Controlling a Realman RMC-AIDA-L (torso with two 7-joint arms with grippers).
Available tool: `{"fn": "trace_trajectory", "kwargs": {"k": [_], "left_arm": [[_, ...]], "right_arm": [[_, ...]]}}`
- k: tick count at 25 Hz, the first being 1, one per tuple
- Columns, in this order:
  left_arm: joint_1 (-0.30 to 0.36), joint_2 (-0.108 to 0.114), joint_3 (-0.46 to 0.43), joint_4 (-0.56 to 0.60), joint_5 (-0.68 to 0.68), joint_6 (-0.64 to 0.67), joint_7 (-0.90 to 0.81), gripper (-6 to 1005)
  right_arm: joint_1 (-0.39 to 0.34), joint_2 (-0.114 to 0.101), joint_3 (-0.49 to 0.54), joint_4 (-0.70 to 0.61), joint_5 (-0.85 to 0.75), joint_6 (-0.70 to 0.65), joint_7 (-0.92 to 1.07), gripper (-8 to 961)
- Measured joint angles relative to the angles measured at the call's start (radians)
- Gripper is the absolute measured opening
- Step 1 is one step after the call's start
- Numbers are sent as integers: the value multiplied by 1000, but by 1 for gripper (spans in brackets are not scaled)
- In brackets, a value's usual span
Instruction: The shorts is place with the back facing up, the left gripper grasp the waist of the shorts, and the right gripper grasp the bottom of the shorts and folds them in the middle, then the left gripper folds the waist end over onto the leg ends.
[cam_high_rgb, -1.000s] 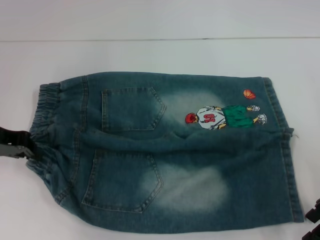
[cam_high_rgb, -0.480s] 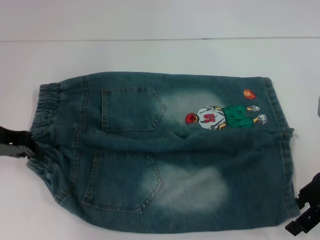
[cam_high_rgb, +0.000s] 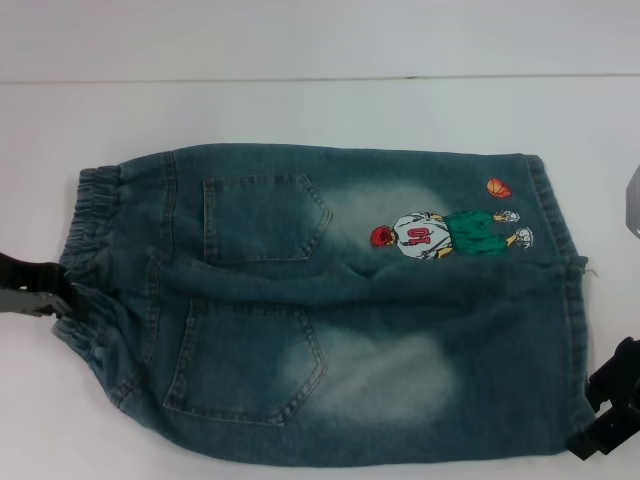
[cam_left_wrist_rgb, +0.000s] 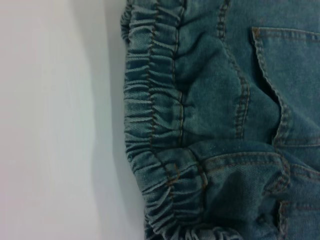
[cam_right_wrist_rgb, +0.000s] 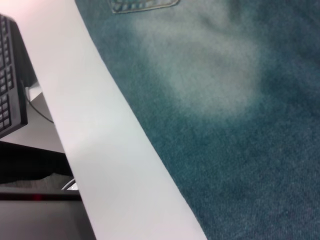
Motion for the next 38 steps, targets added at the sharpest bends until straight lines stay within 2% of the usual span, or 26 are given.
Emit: {"fn": "trace_trajectory", "kwargs": {"k": [6, 11, 17, 22, 24, 25, 28, 30, 38], "left_arm": [[0, 0, 0, -1, 0, -2, 1, 40], [0, 0, 0, -1, 0, 0, 1, 40], [0, 3, -1, -1, 0, 3, 1, 40], [0, 5, -5, 2, -3, 11, 1, 40], [-1, 8, -7, 3, -11, 15, 1, 40], [0, 18, -15, 3, -35, 23, 1, 40], [0, 29, -36, 1, -49, 26, -2, 40], [0, 33, -55, 1, -51, 19, -5, 40], [-3, 35, -146, -3, -80, -47, -11, 40]], "right_arm": [[0, 1, -1, 3, -5, 3, -9, 604], [-1, 1, -2, 2, -6, 6, -10, 366], [-3, 1, -1, 2, -2, 11, -12, 152], [-7, -1, 10, 3, 3, 19, -21, 66], [-11, -12, 33, 5, 20, 12, -39, 32], [-13, -20, 57, 11, 37, -3, -56, 15], [-18, -51, 139, 41, 98, -46, -97, 14], [-25, -64, 191, 50, 132, -45, -107, 14], [-81, -83, 369, 97, 298, 80, -114, 13]]}}
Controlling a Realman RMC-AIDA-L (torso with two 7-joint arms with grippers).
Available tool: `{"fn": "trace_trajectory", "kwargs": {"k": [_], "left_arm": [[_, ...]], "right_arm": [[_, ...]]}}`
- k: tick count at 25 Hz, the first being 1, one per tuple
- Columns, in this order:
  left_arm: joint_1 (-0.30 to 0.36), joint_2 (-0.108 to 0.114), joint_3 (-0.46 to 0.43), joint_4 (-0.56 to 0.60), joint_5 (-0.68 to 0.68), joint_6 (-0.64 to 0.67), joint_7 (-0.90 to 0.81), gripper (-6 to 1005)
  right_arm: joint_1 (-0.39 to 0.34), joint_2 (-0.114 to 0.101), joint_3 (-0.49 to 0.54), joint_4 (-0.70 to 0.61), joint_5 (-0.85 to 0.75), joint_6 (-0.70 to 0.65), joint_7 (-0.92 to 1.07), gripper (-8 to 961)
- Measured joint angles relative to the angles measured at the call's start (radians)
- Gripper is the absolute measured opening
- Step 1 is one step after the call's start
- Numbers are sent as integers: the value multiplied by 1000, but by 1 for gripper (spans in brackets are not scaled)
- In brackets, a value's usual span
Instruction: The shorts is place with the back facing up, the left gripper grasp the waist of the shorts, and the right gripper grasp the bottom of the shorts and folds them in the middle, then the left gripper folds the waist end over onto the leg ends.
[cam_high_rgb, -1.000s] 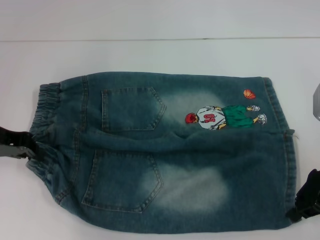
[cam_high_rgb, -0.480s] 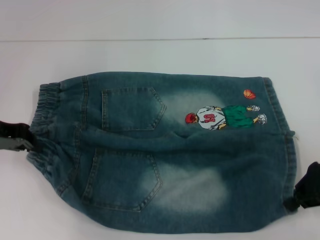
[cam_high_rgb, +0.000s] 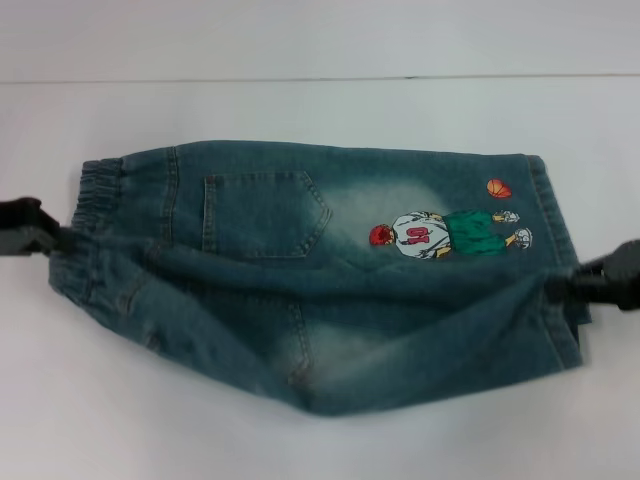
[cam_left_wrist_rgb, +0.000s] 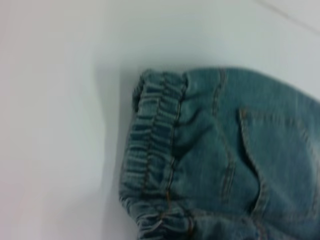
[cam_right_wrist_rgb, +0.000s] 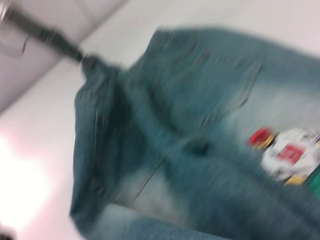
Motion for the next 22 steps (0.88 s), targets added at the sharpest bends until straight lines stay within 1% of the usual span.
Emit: {"fn": "trace_trajectory", "kwargs": {"k": [3, 6, 9, 13, 18, 22], "left_arm": [[8, -1, -36, -4, -44, -34, -1, 40], [17, -1, -58, -28, -92, -68, -2, 40], [26, 1, -62, -48, -122, -89, -2, 41], [42, -5, -63, -52, -174, -122, -1, 41], [68, -9, -64, -60, -266, -164, -1, 41], [80, -15, -69, -81, -308, -201, 7, 41]], "right_arm": [[-17, -9, 11, 52, 63, 69, -11, 12], [-33, -8, 15, 88, 125, 136, -29, 13], [-51, 1, 24, 102, 200, 193, -34, 15], [-73, 17, 30, 124, 291, 297, -46, 17], [-75, 20, 30, 181, 328, 419, -82, 19], [-71, 32, 32, 204, 387, 501, -112, 21]]}}
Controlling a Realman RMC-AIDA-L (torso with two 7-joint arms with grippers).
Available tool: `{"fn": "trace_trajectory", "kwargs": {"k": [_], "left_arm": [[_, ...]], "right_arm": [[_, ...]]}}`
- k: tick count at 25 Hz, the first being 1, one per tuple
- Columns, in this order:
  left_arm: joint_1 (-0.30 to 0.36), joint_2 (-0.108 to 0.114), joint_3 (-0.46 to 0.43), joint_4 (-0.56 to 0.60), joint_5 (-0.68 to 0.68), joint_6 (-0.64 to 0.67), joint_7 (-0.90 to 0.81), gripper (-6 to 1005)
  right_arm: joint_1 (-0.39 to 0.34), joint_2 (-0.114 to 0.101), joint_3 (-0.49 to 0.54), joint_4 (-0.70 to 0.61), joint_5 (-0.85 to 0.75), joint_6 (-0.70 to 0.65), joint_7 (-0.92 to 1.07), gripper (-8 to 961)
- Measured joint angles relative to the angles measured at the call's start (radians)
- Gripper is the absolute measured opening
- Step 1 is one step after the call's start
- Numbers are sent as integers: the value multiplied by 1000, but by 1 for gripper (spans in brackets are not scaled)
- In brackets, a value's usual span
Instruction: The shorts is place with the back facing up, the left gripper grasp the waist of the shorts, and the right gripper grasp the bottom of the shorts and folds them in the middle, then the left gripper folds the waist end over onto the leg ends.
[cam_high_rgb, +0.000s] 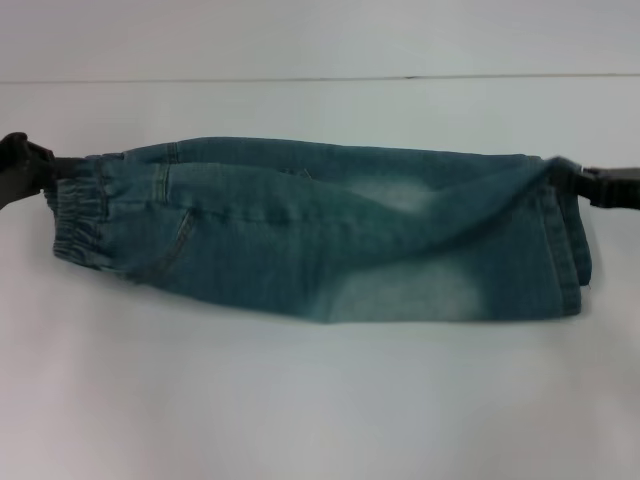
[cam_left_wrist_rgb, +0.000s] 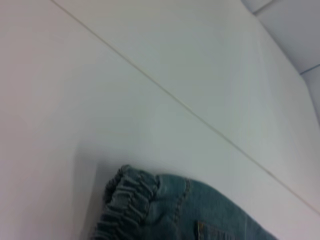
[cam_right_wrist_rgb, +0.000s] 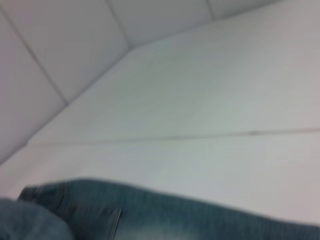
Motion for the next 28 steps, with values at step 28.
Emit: {"fn": "trace_trajectory", "kwargs": {"k": [28], "left_arm": [[3, -36, 2, -139, -196, -227, 198, 44]], "right_arm": [[79, 94, 1, 72, 71, 385, -99, 34]]}}
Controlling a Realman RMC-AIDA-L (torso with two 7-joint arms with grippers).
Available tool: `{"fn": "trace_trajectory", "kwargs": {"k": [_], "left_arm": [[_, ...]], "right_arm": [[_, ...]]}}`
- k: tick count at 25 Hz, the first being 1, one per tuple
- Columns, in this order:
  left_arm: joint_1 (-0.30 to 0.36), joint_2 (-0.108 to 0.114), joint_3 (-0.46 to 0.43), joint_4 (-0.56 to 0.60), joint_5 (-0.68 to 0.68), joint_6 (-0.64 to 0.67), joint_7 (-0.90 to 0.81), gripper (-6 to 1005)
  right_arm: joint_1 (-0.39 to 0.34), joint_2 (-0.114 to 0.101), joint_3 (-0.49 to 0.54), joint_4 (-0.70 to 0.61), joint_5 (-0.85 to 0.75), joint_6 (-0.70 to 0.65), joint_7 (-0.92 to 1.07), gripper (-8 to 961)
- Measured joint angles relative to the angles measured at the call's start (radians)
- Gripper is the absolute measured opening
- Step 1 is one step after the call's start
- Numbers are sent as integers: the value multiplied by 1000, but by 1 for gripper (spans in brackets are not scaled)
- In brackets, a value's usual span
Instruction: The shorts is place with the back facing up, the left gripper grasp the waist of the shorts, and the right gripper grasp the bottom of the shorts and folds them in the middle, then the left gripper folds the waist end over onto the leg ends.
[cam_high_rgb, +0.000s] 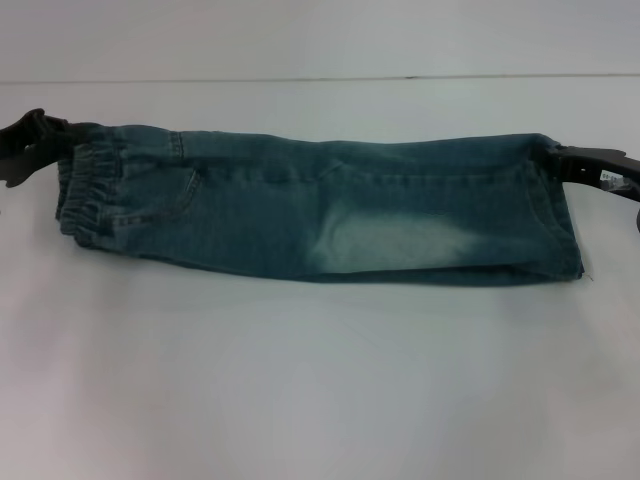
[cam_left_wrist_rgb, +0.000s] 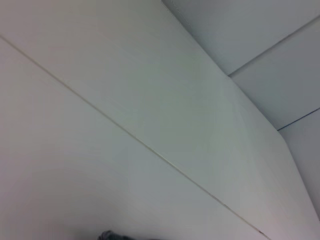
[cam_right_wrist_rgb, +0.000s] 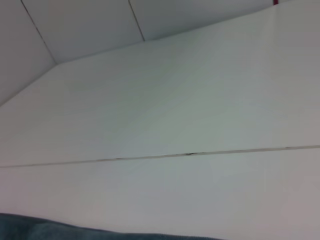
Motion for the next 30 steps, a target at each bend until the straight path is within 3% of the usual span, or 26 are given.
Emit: {"fn": "trace_trajectory", "kwargs": {"k": [14, 27, 30], "left_arm": [[8, -12, 1, -14, -39, -43, 76, 48], [-16, -40, 5, -17, -46, -64, 232, 90], [-21, -47, 4, -17, -46, -88, 252, 206]], "right_arm": [[-7, 7, 2, 51, 129, 28, -131, 41], [-8, 8, 2, 78, 147, 57, -191, 47], [-10, 8, -3, 79, 148, 57, -192, 48]]}}
